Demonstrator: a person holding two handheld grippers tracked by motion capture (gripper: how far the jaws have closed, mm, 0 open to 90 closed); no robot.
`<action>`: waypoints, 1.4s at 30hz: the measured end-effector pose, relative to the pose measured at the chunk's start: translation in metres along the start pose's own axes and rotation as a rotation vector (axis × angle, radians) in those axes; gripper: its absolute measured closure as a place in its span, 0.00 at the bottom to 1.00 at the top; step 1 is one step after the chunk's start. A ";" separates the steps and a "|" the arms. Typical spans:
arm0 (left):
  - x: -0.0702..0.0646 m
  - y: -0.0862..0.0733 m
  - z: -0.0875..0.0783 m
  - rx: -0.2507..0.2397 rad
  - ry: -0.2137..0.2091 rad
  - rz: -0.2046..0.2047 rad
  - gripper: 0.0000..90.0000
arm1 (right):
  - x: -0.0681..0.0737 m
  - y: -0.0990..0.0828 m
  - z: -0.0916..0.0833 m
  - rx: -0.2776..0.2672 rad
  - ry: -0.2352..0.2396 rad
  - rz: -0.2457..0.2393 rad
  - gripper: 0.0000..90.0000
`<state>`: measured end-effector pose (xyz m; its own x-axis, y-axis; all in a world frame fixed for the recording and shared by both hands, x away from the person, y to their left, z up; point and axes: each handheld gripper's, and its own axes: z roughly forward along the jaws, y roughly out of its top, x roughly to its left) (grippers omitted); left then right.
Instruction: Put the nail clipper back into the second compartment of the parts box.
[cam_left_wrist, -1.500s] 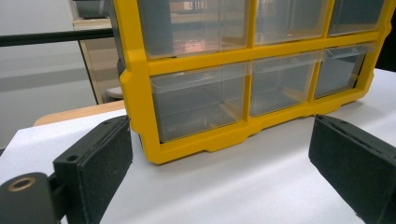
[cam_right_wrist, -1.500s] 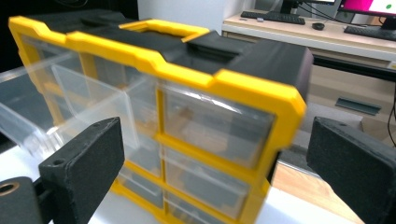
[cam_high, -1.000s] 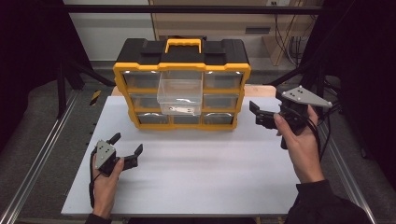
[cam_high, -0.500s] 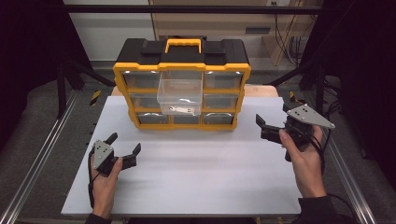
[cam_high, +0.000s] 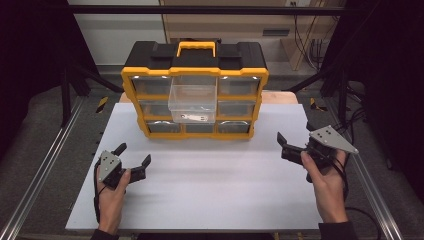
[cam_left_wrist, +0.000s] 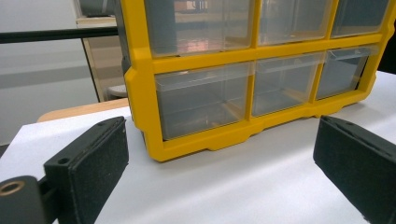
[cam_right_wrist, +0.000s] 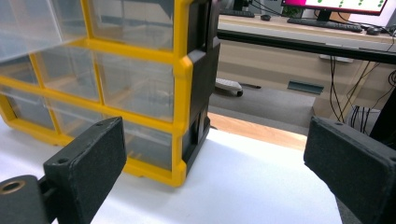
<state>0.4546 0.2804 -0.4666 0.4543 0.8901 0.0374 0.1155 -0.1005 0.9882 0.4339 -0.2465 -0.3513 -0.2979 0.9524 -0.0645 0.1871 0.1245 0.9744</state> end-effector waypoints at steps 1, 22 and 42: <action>0.000 0.000 0.000 0.001 0.005 0.005 0.03 | 0.000 -0.003 -0.001 -0.001 0.002 0.002 0.06; 0.000 0.003 -0.005 0.028 -0.025 0.004 0.03 | -0.003 -0.059 -0.007 -0.083 -0.022 0.079 0.09; -0.014 0.015 -0.002 0.054 -0.061 0.060 0.02 | 0.011 -0.104 -0.003 -0.070 0.018 0.039 0.09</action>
<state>0.4479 0.2669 -0.4520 0.5145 0.8532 0.0859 0.1326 -0.1782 0.9750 0.4089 -0.2500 -0.4525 -0.3086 0.9509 -0.0228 0.1332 0.0669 0.9888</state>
